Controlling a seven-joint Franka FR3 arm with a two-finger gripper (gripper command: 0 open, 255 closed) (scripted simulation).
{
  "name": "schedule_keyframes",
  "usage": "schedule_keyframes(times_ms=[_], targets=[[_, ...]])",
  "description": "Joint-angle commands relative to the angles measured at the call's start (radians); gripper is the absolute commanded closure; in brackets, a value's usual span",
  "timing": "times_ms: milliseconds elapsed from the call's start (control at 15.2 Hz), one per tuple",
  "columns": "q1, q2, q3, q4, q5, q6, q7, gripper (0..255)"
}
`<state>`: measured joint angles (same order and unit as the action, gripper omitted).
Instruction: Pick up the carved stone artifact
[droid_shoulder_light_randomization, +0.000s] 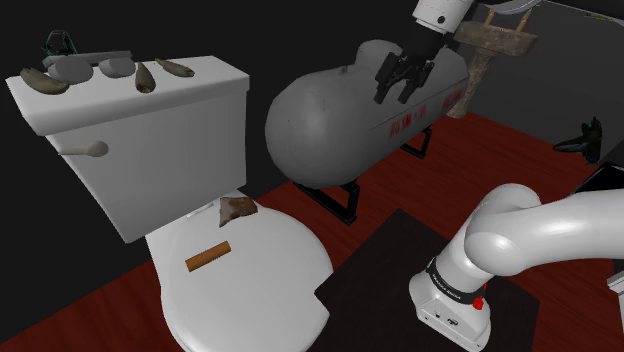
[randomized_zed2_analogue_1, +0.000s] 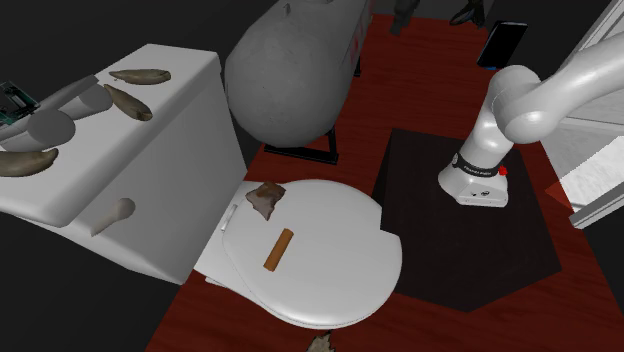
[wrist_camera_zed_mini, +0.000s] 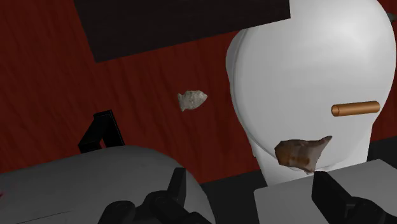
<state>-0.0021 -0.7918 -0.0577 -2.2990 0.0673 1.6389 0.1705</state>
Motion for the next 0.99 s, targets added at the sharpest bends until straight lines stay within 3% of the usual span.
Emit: schedule_keyframes(times_ms=[0,462,924], targets=[[0.0,0.0,0.0,0.0,0.0,0.0,0.0,0],[0.012,0.094,0.108,-0.108,0.073,0.189,0.158,0],[0.026,0.261,0.214,-0.146,0.134,0.388,0.31,0]])
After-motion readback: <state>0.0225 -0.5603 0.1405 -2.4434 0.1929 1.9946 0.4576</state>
